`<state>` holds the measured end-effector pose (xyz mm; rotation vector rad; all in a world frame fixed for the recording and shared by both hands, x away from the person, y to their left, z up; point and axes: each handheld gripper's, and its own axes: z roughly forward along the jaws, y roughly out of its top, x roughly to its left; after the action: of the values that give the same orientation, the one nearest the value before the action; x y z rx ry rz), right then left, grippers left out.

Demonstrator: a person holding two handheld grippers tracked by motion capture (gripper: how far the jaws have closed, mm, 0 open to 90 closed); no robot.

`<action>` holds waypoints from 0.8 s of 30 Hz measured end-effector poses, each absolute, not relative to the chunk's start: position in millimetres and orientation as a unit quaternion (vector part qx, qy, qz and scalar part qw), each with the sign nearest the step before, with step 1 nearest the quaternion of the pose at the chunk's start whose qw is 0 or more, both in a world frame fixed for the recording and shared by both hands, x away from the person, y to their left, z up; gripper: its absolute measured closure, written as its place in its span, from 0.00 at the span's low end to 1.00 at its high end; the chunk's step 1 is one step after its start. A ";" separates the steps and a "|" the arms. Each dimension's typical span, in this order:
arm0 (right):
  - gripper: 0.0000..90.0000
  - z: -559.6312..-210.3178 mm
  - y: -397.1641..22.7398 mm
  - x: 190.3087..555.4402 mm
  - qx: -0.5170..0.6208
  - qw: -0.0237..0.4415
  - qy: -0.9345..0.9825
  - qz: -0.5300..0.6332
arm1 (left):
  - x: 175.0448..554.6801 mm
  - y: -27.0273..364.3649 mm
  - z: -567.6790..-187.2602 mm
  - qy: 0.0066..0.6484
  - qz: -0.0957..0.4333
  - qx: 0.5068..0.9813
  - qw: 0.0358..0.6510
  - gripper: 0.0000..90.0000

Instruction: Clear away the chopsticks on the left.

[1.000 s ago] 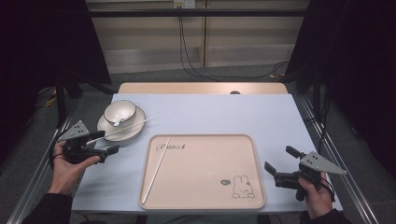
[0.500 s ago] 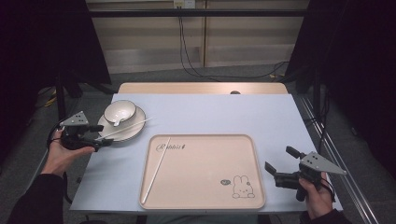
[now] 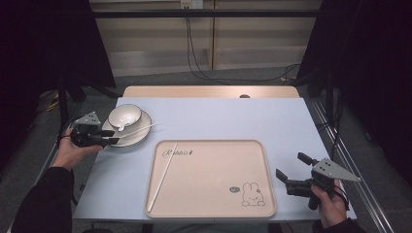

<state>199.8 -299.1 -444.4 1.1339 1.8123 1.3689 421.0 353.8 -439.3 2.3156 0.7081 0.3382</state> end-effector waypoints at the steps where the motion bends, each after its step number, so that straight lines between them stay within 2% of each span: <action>1: 0.01 -444.4 -299.1 199.6 0.427 0.296 0.682 0.515 | 421.5 352.5 -440.0 0.272 0.121 0.893 0.339 0.69; 10: 0.01 -444.7 -299.5 199.3 0.428 0.296 0.681 0.515 | 428.9 342.0 -447.6 0.269 0.112 0.906 0.307 0.80; 16: 0.01 -444.6 -299.5 199.1 0.428 0.295 0.681 0.516 | 430.4 336.1 -447.9 0.249 0.100 0.919 0.290 0.93; 24: 0.01 -444.4 -299.7 199.0 0.429 0.294 0.680 0.517 | 427.4 336.3 -445.7 0.258 0.088 0.913 0.303 0.94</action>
<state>199.0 -299.7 -444.4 1.1421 1.8120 1.3754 427.4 336.3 -445.7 2.4200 0.6838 0.2342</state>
